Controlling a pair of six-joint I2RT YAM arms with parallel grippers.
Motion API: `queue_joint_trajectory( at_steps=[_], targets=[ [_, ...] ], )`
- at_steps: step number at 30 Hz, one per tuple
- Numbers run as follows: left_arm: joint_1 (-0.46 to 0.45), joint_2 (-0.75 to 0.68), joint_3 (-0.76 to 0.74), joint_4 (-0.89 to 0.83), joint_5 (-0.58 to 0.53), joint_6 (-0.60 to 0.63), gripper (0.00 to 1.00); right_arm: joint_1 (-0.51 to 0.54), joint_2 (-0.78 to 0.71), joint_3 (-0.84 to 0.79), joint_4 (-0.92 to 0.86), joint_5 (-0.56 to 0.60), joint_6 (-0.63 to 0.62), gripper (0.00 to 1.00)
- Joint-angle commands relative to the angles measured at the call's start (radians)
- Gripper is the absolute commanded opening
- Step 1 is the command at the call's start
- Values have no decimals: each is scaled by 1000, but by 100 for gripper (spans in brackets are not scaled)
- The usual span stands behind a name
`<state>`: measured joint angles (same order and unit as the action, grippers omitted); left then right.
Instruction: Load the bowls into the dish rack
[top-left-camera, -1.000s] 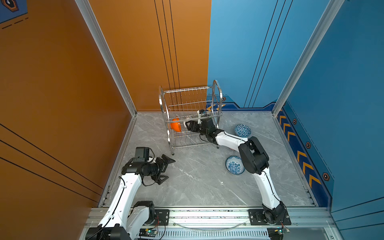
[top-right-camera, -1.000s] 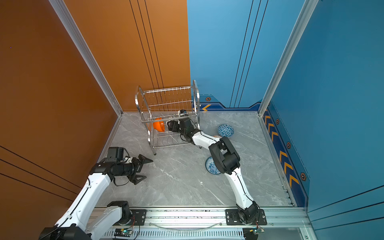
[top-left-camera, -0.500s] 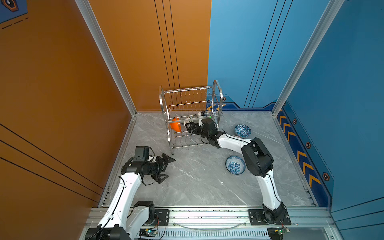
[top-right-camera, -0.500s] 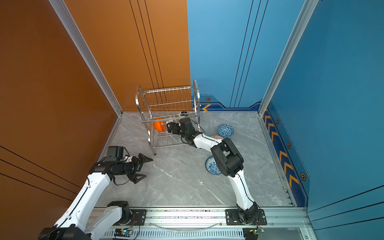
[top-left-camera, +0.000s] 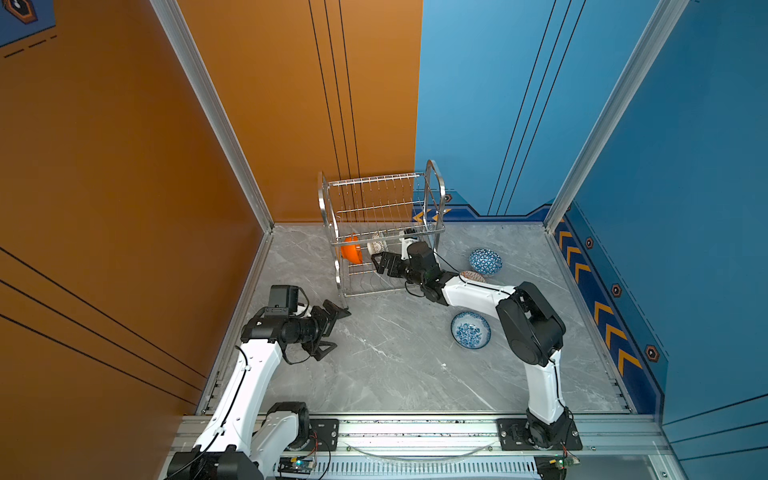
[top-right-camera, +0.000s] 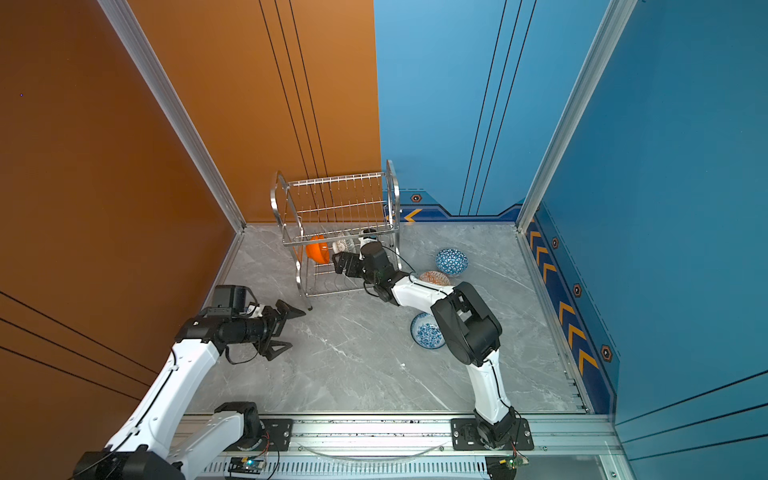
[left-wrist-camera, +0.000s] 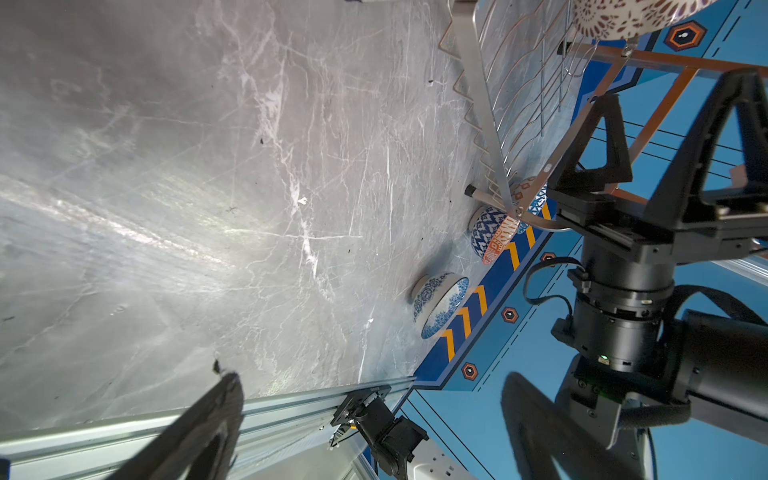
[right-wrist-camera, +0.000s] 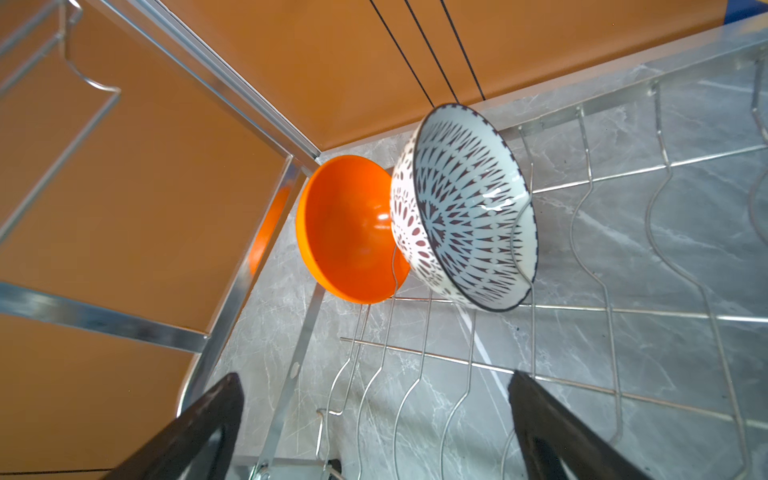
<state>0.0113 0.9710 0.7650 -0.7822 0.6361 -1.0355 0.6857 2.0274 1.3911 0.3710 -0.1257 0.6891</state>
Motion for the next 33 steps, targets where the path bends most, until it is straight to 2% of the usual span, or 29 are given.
queue_joint_trajectory(
  at_steps=[1,14,24,33],
  targets=[
    [-10,3,26,-29,-34,13,98,2,-74,-43,17,23,18,100],
    [-82,0,73,-29,-116,-31,98,9,-264,-189,-78,7,18,100],
    [-236,14,69,50,-228,-108,98,-4,-421,-290,-176,0,-5,100],
    [-404,98,78,162,-324,-171,98,-63,-593,-401,-290,7,-33,100]
  ],
)
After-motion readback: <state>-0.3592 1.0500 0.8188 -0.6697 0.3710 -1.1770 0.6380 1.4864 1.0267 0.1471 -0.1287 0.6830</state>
